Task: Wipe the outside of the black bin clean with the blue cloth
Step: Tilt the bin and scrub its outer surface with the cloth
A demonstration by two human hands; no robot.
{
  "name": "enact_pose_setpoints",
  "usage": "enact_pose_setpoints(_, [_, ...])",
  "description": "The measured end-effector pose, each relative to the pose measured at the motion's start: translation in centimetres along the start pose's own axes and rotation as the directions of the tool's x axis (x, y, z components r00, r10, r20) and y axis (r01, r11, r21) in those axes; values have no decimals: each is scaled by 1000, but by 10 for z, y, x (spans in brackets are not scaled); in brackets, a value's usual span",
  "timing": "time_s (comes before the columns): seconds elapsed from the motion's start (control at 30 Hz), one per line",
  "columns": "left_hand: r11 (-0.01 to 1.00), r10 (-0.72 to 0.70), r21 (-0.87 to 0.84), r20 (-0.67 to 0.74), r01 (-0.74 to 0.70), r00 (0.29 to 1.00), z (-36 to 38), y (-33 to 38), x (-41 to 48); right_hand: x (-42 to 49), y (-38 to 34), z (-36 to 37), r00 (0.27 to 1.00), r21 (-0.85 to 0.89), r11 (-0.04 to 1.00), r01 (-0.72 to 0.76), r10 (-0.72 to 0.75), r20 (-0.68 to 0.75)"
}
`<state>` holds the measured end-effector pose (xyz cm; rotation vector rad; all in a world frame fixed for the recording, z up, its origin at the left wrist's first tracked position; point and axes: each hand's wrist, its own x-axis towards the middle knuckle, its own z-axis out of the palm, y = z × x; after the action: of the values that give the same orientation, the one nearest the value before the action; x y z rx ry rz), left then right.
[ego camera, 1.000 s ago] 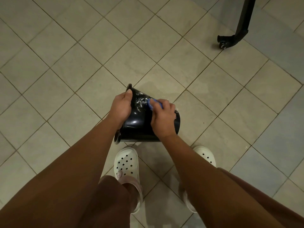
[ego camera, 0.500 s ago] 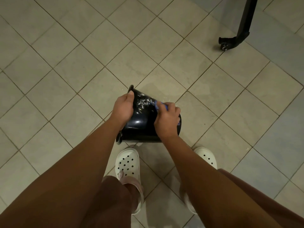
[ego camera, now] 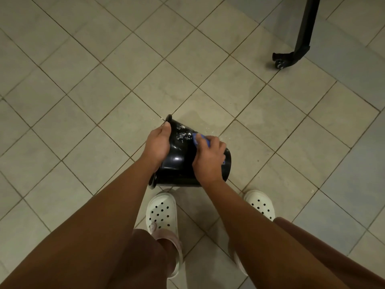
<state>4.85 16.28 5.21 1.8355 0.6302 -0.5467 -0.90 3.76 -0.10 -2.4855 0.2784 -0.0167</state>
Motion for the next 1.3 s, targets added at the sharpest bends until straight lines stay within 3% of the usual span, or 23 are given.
enact_pose_setpoints(0.1, [1000,-9,-1,5,9,1000,-1,0,1,-24,10,4,999,4,1000,27,-27,-37])
enact_pose_setpoints(0.3, [994,-79,-70,23,80,997,-4,-2,3,-27,-12,10,957,39,957,288,-289,21])
enact_pose_setpoints(0.37, [990,-104,-97,37,107,994,-3,-1,2,-6,-16,5,966,29,968,251,-252,51])
enact_pose_setpoints(0.43, [984,-114,-132,34,117,993,-1,-1,1,4,-17,3,990,19,992,124,-125,70])
enact_pose_setpoints(0.53, [987,-105,-118,15,106,994,0,-1,1,-12,-16,5,1000,4,1000,11,-11,8])
enact_pose_setpoints(0.77, [970,-157,-187,17,158,987,-6,-5,7,-38,-23,12,946,59,945,321,-323,34])
enact_pose_setpoints(0.83, [954,-183,-236,41,187,982,-5,-3,4,-19,-28,7,946,58,948,314,-318,58])
enact_pose_setpoints(1.03, [958,-178,-219,56,186,983,5,-1,-2,-10,-23,-1,995,36,995,93,-94,34])
enact_pose_setpoints(1.17, [977,-147,-156,-11,144,989,3,-1,3,-45,-25,11,979,63,977,202,-203,1])
enact_pose_setpoints(1.3, [979,-124,-158,22,126,992,-2,-1,3,-26,-37,6,965,72,964,257,-260,30])
